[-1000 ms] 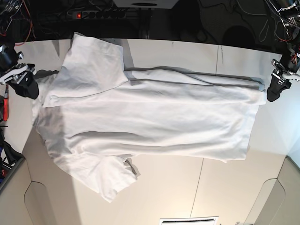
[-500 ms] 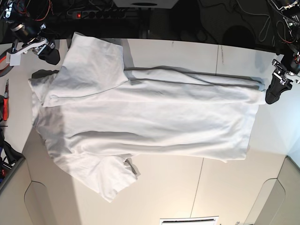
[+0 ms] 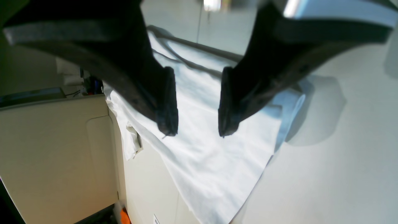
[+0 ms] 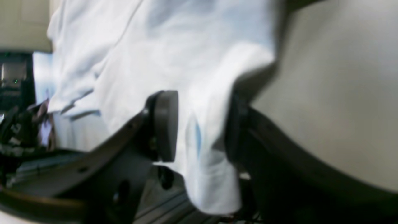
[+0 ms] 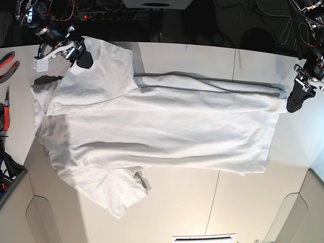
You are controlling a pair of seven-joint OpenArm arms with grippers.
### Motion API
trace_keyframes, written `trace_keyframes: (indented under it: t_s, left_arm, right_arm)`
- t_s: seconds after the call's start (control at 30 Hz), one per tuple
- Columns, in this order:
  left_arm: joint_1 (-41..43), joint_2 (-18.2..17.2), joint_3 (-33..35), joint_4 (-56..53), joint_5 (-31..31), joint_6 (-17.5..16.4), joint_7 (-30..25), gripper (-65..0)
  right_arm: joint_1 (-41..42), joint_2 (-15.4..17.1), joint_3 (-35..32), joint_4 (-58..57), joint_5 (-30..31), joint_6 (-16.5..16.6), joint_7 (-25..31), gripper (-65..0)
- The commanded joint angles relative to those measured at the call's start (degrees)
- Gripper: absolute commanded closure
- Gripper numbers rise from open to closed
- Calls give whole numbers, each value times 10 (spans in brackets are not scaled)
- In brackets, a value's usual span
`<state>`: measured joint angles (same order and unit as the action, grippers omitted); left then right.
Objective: Layout the t-shirt on the table in an organized manner, then fold the t-shirt properly
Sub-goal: 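Move the right gripper to the shirt side near the sleeve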
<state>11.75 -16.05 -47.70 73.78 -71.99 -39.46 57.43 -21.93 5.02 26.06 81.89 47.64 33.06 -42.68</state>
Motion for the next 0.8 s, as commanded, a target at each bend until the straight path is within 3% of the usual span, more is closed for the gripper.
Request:
trace_keyframes:
  t_s: [0.0,0.17,0.33,0.53,0.77]
  left_arm:
    - [-1,-11,-3,10,-15,-5,-6,-254]
    - [-1,-11,-3,10,-15,-5,-6,-254]
    - [-1,-11,-3,10,-15,-5,-6,-254]
    - [-1,-11,-3,10,-15,-5,-6,-254]
    - [-1,-11,-3,10,-15,-5,-6,-254]
  right_arm:
    - [-3,3,-4,4,-7,-3,-9,-235]
    - [-3,3,-6,4,-6,-3,-9,-223]
    - [-3,3,-6,4,16,-2,-9,0]
    - [4,3,-6,9,89,-2,-11,0]
    - [80,-1,-7,9,91,-2,-16,0]
